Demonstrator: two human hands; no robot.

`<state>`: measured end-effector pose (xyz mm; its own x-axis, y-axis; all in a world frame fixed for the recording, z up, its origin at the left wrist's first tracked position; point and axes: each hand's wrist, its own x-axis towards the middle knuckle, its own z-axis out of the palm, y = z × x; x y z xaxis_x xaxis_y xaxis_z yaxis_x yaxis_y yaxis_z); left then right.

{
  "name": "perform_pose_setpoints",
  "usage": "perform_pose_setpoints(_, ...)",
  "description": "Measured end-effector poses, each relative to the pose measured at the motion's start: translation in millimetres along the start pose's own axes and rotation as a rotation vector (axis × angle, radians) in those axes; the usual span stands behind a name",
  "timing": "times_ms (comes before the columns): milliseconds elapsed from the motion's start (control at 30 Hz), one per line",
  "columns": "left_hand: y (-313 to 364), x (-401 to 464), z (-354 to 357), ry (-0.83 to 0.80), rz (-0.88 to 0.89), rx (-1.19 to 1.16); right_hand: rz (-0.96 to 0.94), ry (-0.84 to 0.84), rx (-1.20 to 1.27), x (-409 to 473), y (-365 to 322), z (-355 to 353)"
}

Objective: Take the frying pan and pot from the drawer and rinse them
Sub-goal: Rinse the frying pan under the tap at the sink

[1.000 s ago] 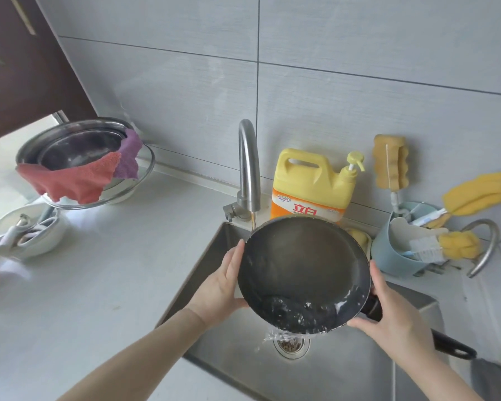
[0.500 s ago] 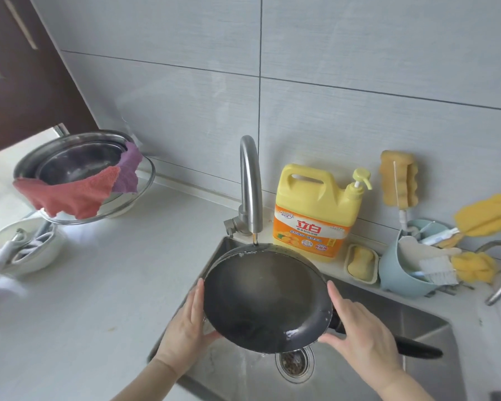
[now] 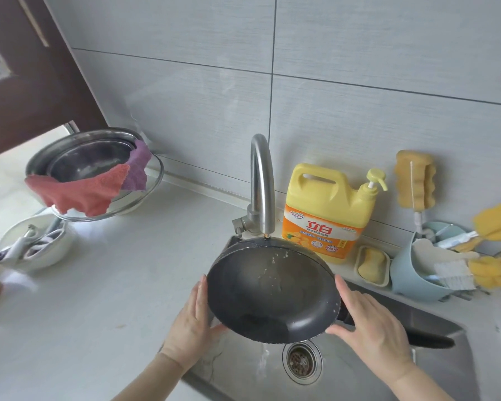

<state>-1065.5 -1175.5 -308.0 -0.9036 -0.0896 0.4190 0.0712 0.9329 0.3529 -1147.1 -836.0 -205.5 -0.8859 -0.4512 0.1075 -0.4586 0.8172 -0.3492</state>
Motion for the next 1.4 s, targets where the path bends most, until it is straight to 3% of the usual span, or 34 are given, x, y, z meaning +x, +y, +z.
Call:
perform_pose_setpoints(267,27,14,9,-0.008,0.122,-0.064,0.045,0.049,-0.005,-18,19,-12)
perform_pose_setpoints(567,2,-1,-8,-0.049,-0.011,-0.007,0.011,-0.022,0.007,-3,-3,-7)
perform_pose_setpoints(933,-26,-6,-32,0.039,-0.044,0.098,-0.094,0.039,0.000,26,-23,7)
perform_pose_setpoints(1200,4,2,-10,-0.068,0.014,0.036,0.003,0.009,0.008,-9,2,-14)
perform_pose_setpoints(1400,51,18,4,0.003,0.147,0.039,0.100,0.014,0.005,-43,30,-34)
